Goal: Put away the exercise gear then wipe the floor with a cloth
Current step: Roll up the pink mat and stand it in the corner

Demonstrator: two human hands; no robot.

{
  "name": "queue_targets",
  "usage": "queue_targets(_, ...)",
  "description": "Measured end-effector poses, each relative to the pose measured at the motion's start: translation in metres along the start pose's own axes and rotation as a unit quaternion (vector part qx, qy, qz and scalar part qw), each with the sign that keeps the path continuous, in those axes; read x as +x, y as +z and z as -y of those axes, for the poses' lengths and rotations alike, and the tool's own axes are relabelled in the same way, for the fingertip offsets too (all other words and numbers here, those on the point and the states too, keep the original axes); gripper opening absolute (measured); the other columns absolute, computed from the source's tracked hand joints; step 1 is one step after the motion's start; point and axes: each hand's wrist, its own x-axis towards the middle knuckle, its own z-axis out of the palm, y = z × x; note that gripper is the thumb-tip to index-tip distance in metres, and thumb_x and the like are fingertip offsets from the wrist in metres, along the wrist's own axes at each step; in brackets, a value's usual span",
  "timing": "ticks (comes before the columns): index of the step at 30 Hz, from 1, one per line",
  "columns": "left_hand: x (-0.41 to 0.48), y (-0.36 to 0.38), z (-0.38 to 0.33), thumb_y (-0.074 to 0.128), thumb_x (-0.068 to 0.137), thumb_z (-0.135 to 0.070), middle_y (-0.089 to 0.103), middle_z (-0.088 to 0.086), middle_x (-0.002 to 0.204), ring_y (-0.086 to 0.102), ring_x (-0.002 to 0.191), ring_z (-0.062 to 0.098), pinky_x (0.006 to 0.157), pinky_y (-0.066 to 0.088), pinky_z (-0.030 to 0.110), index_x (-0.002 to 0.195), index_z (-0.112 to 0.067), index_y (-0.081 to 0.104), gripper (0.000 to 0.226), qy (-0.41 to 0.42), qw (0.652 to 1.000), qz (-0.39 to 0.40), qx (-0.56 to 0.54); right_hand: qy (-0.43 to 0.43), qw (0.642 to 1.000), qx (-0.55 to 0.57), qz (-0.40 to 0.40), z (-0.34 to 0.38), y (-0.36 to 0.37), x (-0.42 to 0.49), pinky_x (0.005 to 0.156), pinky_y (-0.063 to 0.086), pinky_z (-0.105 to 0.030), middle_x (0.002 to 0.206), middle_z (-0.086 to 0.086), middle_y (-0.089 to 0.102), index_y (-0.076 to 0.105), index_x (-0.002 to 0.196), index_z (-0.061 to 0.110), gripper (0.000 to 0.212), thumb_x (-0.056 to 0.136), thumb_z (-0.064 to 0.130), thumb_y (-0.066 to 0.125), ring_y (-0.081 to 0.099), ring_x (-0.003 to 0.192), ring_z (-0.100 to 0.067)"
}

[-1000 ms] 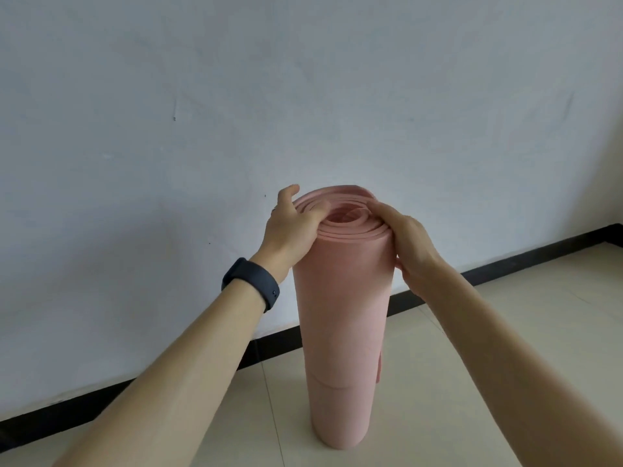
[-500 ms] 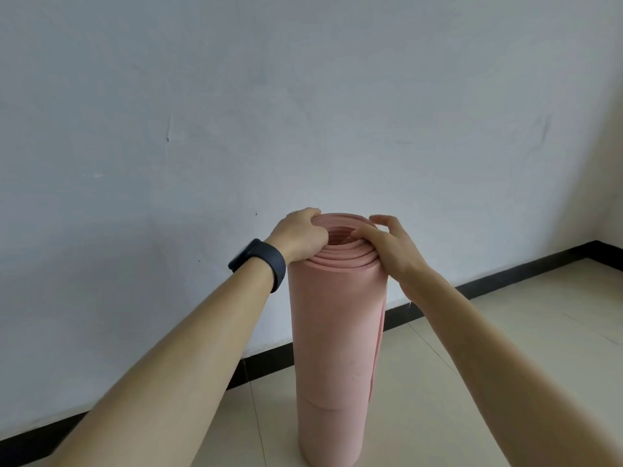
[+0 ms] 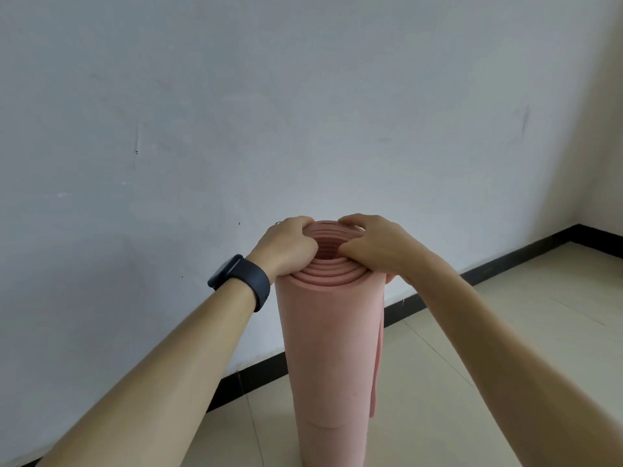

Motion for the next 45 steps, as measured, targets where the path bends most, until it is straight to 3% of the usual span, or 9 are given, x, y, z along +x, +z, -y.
queue_targets(5, 0.012, 0.005, 0.007, 0.036, 0.093, -0.016, 0.026, 0.013, 0.156, 0.035, 0.137, 0.036, 0.112, 0.033, 0.046, 0.153, -0.025, 0.024, 0.062, -0.012, 0.992, 0.039, 0.121, 0.002, 0.999, -0.037, 0.020, 0.005, 0.016, 0.019, 0.069, 0.044, -0.034, 0.107, -0.006, 0.056, 0.039, 0.131, 0.016, 0.047, 0.085, 0.022, 0.048, 0.057, 0.094, -0.023)
queue_targets(8, 0.021, 0.006, 0.019, 0.035, 0.095, -0.018, 0.021, 0.007, 0.159, 0.035, 0.137, 0.034, 0.111, 0.032, 0.044, 0.155, -0.030, 0.019, 0.063, -0.004, 0.992, 0.039, 0.124, -0.002, 1.000, -0.009, -0.001, -0.003, 0.026, 0.029, 0.070, 0.041, -0.034, 0.098, -0.002, 0.054, 0.039, 0.134, 0.022, 0.047, 0.087, 0.021, 0.046, 0.055, 0.090, -0.020)
queue_targets(11, 0.026, 0.009, 0.029, 0.036, 0.095, -0.020, 0.020, 0.001, 0.159, 0.039, 0.133, 0.034, 0.110, 0.034, 0.046, 0.154, -0.035, 0.017, 0.064, -0.001, 0.993, 0.045, 0.114, -0.005, 1.000, -0.008, 0.003, -0.008, 0.031, 0.036, 0.084, 0.042, -0.034, 0.115, -0.004, 0.055, 0.037, 0.142, 0.034, 0.058, 0.086, 0.021, 0.046, 0.054, 0.103, -0.025)
queue_targets(20, 0.004, 0.007, -0.007, 0.042, 0.092, -0.021, -0.002, 0.001, 0.164, 0.052, 0.115, 0.041, 0.084, 0.041, 0.042, 0.151, -0.045, 0.005, 0.074, -0.100, 0.971, 0.120, 0.181, 0.124, 0.991, 0.005, 0.057, -0.001, 0.017, 0.011, 0.082, 0.046, -0.037, 0.123, -0.005, 0.049, 0.025, 0.140, 0.046, 0.067, 0.081, 0.029, 0.050, 0.056, 0.100, -0.030)
queue_targets(24, -0.039, 0.002, -0.046, 0.040, 0.096, -0.019, 0.013, 0.025, 0.157, 0.053, 0.080, 0.031, 0.069, 0.040, 0.034, 0.153, -0.044, -0.007, 0.078, -0.146, 0.947, 0.168, 0.230, 0.165, 0.976, 0.012, 0.138, 0.019, -0.004, -0.036, 0.077, 0.058, -0.049, 0.112, -0.014, 0.057, 0.016, 0.139, 0.044, 0.073, 0.077, 0.025, 0.049, 0.062, 0.086, -0.033)
queue_targets(29, -0.120, -0.014, -0.093, 0.041, 0.097, -0.019, 0.029, 0.019, 0.146, 0.064, 0.086, 0.032, 0.072, 0.055, 0.036, 0.148, -0.052, 0.002, 0.072, -0.152, 0.944, 0.244, 0.165, 0.236, 0.949, -0.033, 0.205, 0.032, -0.051, -0.125, 0.061, 0.056, -0.039, 0.115, -0.013, 0.051, 0.013, 0.142, 0.041, 0.066, 0.092, 0.017, 0.048, 0.058, 0.078, -0.030)
queue_targets(35, -0.210, -0.039, -0.185, 0.035, 0.098, -0.017, 0.016, 0.014, 0.157, 0.065, 0.089, 0.039, 0.065, 0.042, 0.034, 0.150, -0.049, 0.007, 0.068, -0.132, 0.922, 0.318, 0.176, 0.305, 0.940, 0.039, 0.149, 0.053, -0.130, -0.254, 0.078, 0.054, -0.040, 0.125, -0.004, 0.056, 0.023, 0.142, 0.046, 0.061, 0.091, 0.018, 0.043, 0.062, 0.092, -0.027)
queue_targets(41, -0.257, -0.035, -0.281, 0.034, 0.095, -0.013, 0.025, 0.013, 0.151, 0.061, 0.071, 0.036, 0.065, 0.054, 0.039, 0.141, -0.059, 0.009, 0.070, -0.095, 0.904, 0.388, 0.151, 0.394, 0.911, 0.079, 0.091, 0.051, -0.213, -0.353, 0.081, 0.047, -0.032, 0.129, 0.001, 0.058, 0.026, 0.146, 0.044, 0.061, 0.095, 0.022, 0.049, 0.060, 0.096, -0.022)
queue_targets(45, -0.260, -0.007, -0.341, 0.037, 0.095, -0.016, 0.030, 0.010, 0.147, 0.064, 0.079, 0.037, 0.070, 0.056, 0.043, 0.137, -0.061, 0.014, 0.066, -0.071, 0.891, 0.422, 0.149, 0.437, 0.892, 0.096, 0.066, 0.021, -0.263, -0.385, 0.083, 0.039, -0.028, 0.133, -0.001, 0.057, 0.029, 0.148, 0.040, 0.060, 0.096, 0.022, 0.052, 0.058, 0.102, -0.023)
